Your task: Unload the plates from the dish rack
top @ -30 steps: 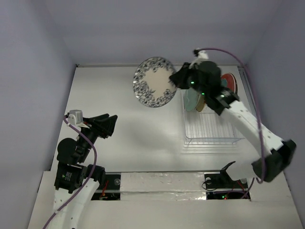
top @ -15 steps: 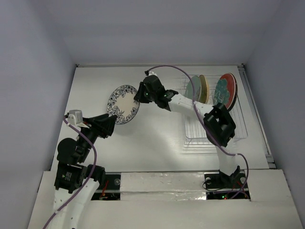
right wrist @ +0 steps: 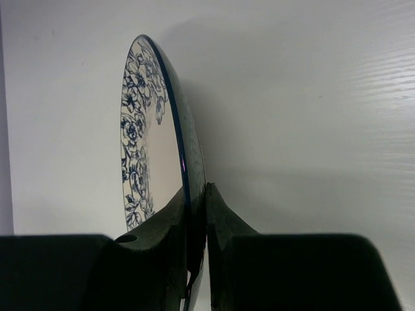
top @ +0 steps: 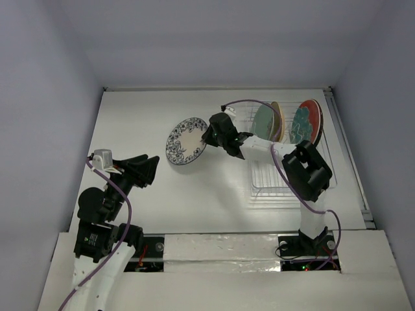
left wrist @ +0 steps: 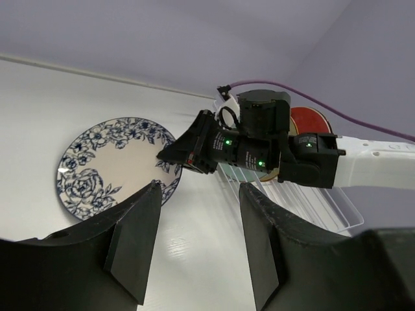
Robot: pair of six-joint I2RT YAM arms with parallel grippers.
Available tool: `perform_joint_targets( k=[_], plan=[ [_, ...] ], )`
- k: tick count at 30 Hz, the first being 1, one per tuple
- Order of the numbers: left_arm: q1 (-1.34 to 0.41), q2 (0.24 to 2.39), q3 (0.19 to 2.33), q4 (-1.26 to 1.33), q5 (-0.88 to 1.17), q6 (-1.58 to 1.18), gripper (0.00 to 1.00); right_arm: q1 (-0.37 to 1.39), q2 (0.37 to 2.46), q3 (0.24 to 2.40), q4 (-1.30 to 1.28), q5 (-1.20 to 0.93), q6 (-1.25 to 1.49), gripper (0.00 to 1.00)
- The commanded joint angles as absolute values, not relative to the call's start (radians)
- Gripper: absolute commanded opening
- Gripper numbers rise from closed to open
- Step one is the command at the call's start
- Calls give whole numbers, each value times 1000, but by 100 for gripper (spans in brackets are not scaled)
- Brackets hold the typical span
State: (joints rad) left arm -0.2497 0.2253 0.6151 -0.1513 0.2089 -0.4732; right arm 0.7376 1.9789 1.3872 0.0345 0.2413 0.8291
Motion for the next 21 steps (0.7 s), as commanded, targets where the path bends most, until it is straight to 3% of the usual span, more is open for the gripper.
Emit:
perform_joint_targets(
  k=[1, 7, 8, 10, 16, 21],
  plan=[
    [-256, 221, 612, -114, 212, -476, 48, 719, 1933, 1364, 144, 321, 857, 1],
    [-256, 222, 611, -112, 213, -477, 48, 719, 1939, 1292, 107, 330, 854, 25],
    [-256, 222, 611, -110, 213, -476, 48, 719, 1939, 1289, 97, 324, 847, 38],
    [-256, 222, 611, -110, 213, -477, 48, 719, 1939, 1278, 94, 311, 841, 50],
    [-247, 218, 611, -115, 210, -477, 48, 719, 1942, 1259, 95, 279, 819, 63],
    [-247, 213, 612, -114, 209, -477, 48, 719, 1890, 1273, 57, 264, 775, 88]
  ],
)
